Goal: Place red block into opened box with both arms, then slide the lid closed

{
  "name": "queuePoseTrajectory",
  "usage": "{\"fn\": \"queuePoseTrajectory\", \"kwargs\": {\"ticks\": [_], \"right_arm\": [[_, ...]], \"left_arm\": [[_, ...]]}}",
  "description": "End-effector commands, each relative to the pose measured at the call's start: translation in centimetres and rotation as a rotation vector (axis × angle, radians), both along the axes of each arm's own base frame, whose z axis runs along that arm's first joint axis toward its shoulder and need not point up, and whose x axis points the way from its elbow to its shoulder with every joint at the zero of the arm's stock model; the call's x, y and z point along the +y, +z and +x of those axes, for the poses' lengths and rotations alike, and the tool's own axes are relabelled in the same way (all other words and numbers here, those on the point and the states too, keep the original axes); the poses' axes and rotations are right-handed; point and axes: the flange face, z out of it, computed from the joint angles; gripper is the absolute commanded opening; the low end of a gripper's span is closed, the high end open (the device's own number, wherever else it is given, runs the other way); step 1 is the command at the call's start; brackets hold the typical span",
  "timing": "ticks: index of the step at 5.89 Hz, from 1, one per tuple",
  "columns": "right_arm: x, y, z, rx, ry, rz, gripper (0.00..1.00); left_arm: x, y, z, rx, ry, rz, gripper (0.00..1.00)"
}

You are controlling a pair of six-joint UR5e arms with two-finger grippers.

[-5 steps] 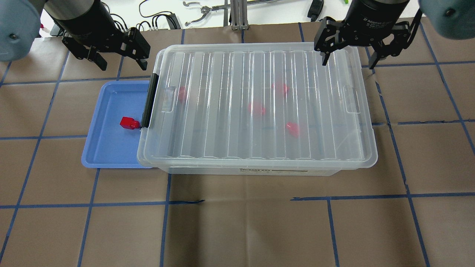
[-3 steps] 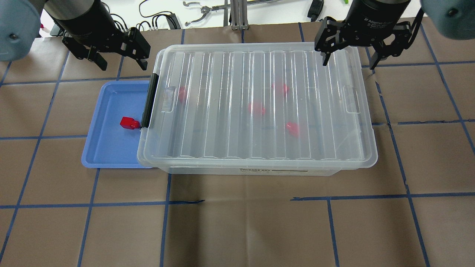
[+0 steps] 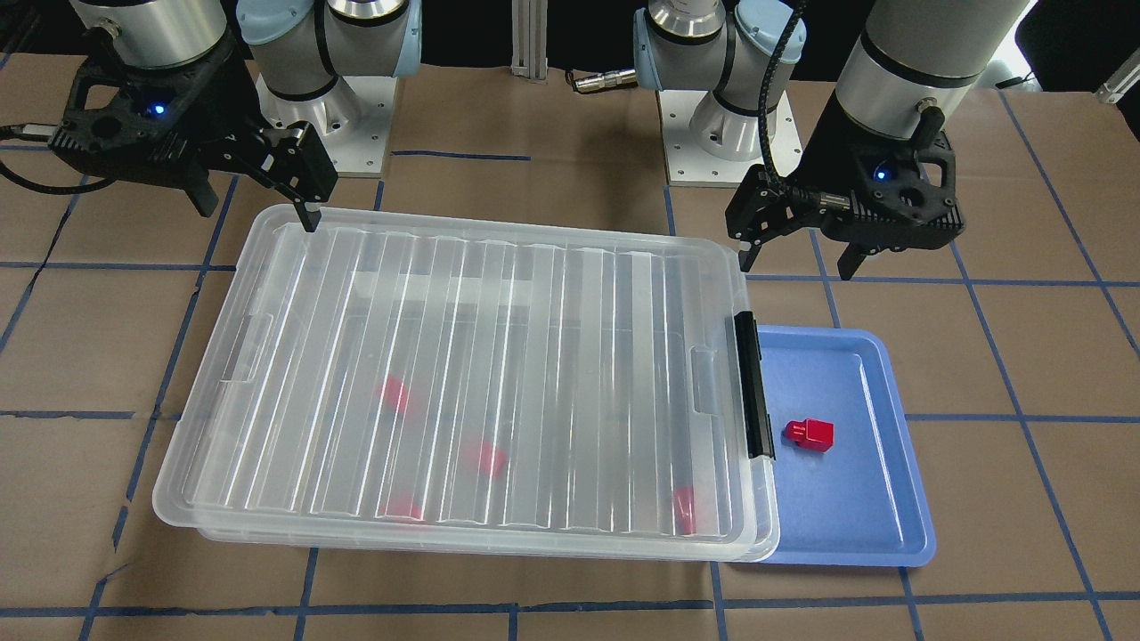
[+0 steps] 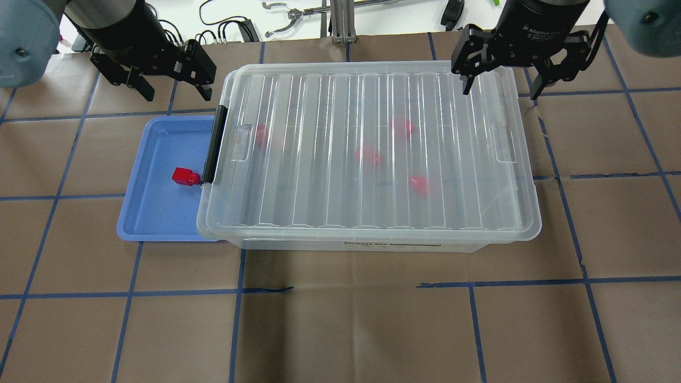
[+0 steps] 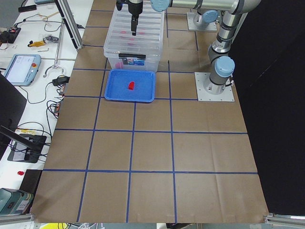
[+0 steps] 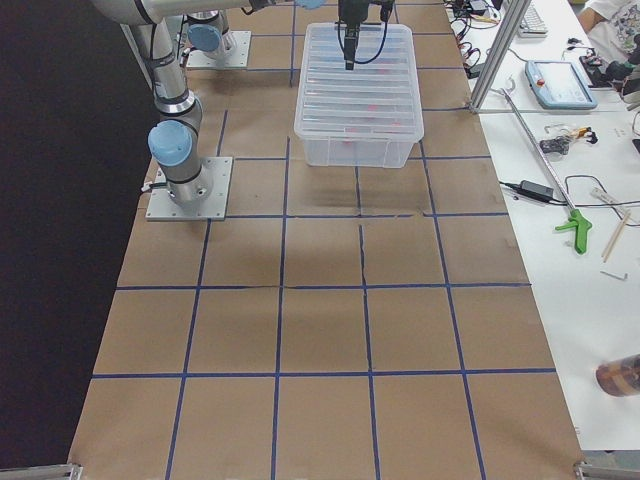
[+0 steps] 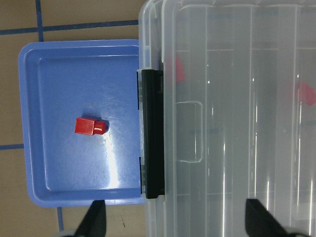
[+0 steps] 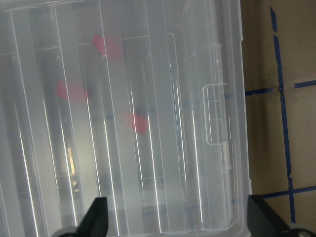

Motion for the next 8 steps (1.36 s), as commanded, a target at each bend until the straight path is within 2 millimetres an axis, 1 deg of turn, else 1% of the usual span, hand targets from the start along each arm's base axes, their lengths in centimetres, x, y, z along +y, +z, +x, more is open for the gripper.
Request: {"fn": "queuePoseTrajectory", "kwargs": {"ticks": [1,2,3,4,5,6,7,8], "right_arm": [[-1.2,-0.6,-3.5,0.002,-0.013,0.01,1.0],[-1.7,-3.3,-7.7,-0.009,-0.086,0.058,1.0],[-1.0,-7.7,-10.8,-0.027,-0.15,0.142,1.0],[-1.1,-11.1,-11.0,-0.025,-0.085,0.111,1.0],[-0.6,-14.5,-11.1,-0.012,0.007,0.084,1.0],[0.0,-16.6,-11.2,-0.008,0.026,0.08,1.0],[0.2,-17.2,-11.1,-0.007,0.043,0.073,1.0],[0.1,-17.2,-11.9,0.037,0.099,0.069,1.0]], "left_arm": [[-0.1,-0.1,0.0,0.0,0.0,0.002,0.98],[-0.1,-0.1,0.0,0.0,0.0,0.002,0.98],[-0.2,-0.3,0.0,-0.001,0.0,0.004,0.98],[-0.3,-0.3,0.0,-0.001,0.0,0.005,0.98],[-0.3,-0.4,-0.1,-0.001,-0.001,0.004,0.98],[-0.3,-0.5,-0.1,-0.001,-0.001,0.005,0.98],[-0.4,-0.6,-0.1,-0.001,-0.001,0.005,0.98],[-0.4,-0.6,-0.1,-0.001,-0.001,0.005,0.98]]}}
